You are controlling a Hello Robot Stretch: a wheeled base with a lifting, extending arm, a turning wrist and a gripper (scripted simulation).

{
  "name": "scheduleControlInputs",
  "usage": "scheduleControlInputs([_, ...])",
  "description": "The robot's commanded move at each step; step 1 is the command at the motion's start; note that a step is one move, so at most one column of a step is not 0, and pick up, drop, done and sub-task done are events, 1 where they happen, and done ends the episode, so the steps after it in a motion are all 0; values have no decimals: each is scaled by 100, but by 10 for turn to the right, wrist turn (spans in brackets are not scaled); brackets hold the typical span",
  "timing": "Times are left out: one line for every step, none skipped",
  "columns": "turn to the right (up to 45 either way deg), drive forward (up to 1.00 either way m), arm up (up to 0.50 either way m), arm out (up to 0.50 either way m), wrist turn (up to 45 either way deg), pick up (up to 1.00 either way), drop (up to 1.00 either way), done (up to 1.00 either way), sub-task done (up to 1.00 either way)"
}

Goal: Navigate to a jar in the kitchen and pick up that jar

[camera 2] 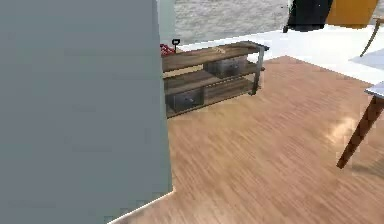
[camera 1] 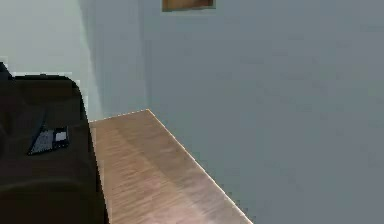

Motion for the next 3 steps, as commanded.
scheduleControlInputs([450,0,0,0,0,0,0,0,0])
scheduleControlInputs([450,0,0,0,0,0,0,0,0])
scheduleControlInputs([240,0,0,0,0,0,0,0,0])
